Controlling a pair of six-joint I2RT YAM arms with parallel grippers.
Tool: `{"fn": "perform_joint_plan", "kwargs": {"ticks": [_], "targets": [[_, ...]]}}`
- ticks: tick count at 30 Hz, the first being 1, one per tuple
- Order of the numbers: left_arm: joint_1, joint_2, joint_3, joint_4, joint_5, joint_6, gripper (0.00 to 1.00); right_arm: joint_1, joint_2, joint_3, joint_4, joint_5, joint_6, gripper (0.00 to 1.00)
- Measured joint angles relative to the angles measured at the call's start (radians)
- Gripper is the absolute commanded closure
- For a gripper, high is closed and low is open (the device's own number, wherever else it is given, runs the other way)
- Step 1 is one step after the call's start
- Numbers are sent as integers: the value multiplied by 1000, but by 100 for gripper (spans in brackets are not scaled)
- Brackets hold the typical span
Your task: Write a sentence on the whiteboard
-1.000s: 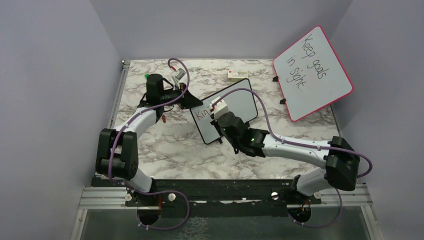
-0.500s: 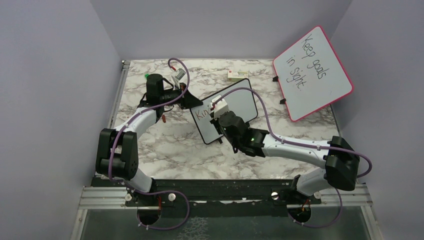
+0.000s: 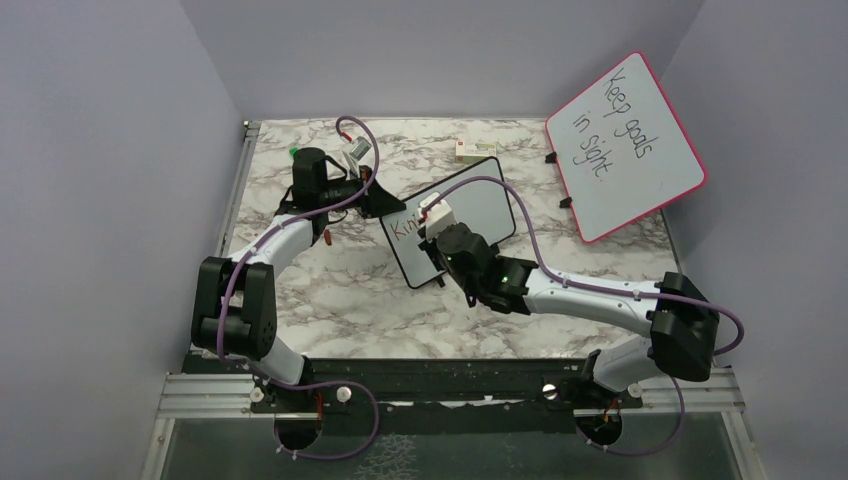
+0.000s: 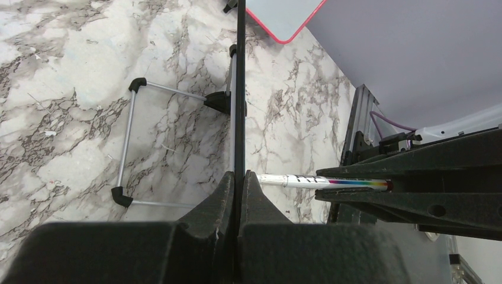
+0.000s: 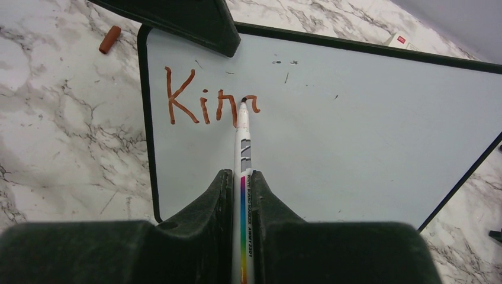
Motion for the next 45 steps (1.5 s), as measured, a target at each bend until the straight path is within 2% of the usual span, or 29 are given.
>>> {"fn": "perform_joint_plan", "kwargs": {"ticks": [45], "targets": [[0, 0, 0, 0, 0, 0, 100, -7, -10, -5, -69, -1, 21, 99]]}}
